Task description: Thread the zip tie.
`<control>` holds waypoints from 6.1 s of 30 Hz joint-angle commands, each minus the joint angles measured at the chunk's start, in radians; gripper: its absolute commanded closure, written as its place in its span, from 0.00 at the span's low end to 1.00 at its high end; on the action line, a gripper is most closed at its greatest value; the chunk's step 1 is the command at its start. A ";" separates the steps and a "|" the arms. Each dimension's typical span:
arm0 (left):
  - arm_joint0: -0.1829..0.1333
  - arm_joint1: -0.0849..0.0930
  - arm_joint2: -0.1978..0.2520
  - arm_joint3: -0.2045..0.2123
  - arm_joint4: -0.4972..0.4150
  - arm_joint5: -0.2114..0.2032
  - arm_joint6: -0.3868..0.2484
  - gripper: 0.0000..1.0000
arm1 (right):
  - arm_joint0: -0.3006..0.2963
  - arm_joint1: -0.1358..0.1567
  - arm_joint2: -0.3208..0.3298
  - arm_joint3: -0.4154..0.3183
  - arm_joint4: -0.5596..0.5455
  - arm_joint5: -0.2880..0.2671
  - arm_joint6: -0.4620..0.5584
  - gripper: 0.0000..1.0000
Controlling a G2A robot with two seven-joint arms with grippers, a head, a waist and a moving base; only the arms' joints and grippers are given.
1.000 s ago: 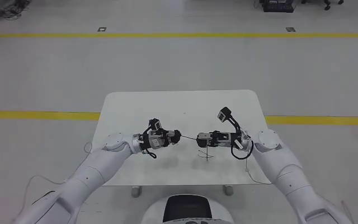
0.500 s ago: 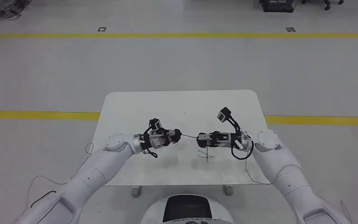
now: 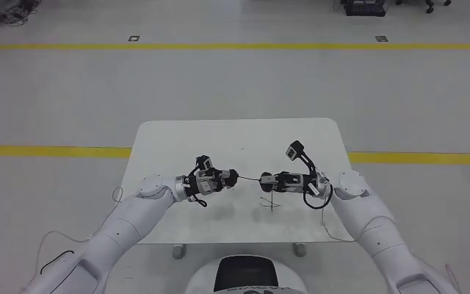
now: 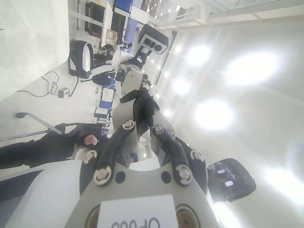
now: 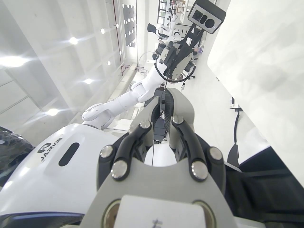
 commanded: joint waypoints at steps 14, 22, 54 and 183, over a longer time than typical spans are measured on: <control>0.007 -0.007 -0.016 -0.001 0.027 0.007 -0.002 1.00 | -0.001 -0.006 0.007 0.008 -0.010 0.000 0.001 0.90; 0.010 -0.011 -0.023 0.000 0.036 0.010 -0.004 1.00 | 0.001 -0.009 0.008 0.013 -0.011 0.000 0.002 1.00; 0.012 -0.013 -0.028 -0.031 0.151 -0.016 0.024 0.00 | 0.023 -0.005 0.005 0.047 0.001 0.000 0.107 1.00; 0.035 -0.049 -0.040 -0.094 0.212 -0.053 0.005 0.04 | 0.006 0.013 -0.052 -0.033 0.038 0.000 0.058 1.00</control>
